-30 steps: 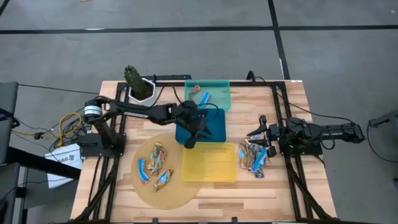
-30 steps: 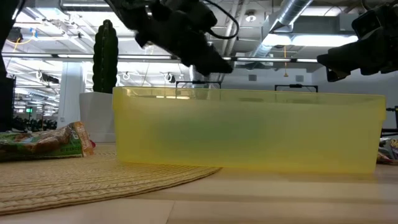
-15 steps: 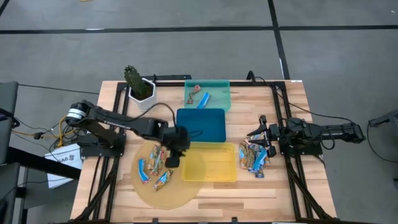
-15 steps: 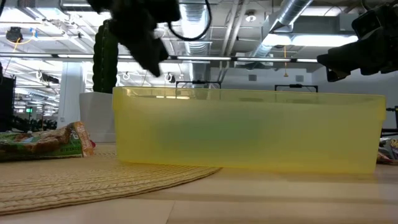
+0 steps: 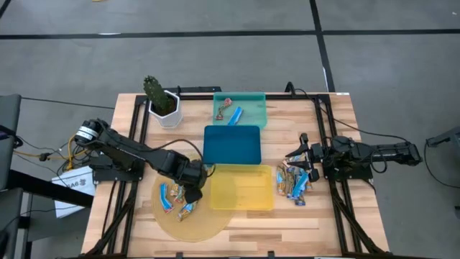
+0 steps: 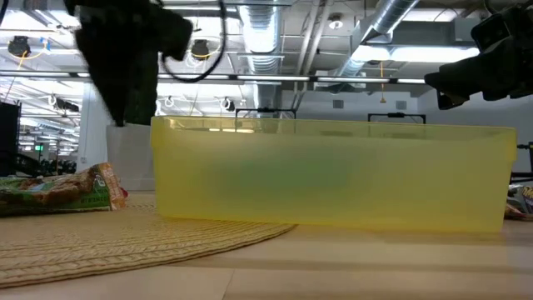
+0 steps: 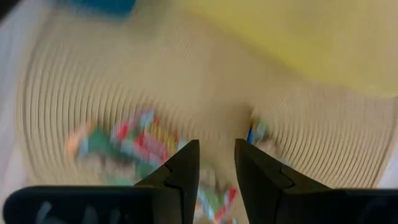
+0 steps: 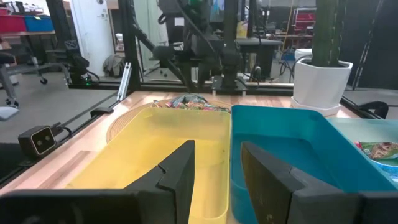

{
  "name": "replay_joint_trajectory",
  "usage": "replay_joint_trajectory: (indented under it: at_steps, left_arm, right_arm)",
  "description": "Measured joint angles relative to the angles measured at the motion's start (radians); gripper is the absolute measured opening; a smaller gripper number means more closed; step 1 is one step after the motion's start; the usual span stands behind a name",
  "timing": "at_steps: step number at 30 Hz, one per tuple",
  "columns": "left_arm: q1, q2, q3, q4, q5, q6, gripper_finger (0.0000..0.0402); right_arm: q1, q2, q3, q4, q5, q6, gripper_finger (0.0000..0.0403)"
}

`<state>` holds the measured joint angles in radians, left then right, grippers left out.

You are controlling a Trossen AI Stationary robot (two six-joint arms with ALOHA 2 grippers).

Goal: Pick and place Granola Bars by type
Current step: Put the red granola bar into the green bin

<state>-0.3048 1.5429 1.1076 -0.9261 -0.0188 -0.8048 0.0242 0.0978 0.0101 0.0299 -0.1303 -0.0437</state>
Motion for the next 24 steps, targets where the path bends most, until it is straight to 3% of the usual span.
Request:
replay_joint_trajectory:
  at_steps: [6, 15, 24]
  left_arm:
    - [-0.021, 0.003, 0.0, -0.09, 0.053, -0.195, 0.0093]
    - [-0.022, 0.052, 0.001, -0.122, 0.063, -0.325, 0.0095]
    - [-0.021, 0.08, -0.001, -0.148, 0.043, -0.407, 0.0135]
  right_arm:
    - [0.0, 0.0, 0.0, 0.0, 0.0, 0.0, 0.0124]
    - [0.0, 0.0, 0.0, -0.003, 0.001, 0.0, 0.0124]
    - [0.0, 0.006, 0.0, 0.001, 0.001, 0.0, 0.0124]
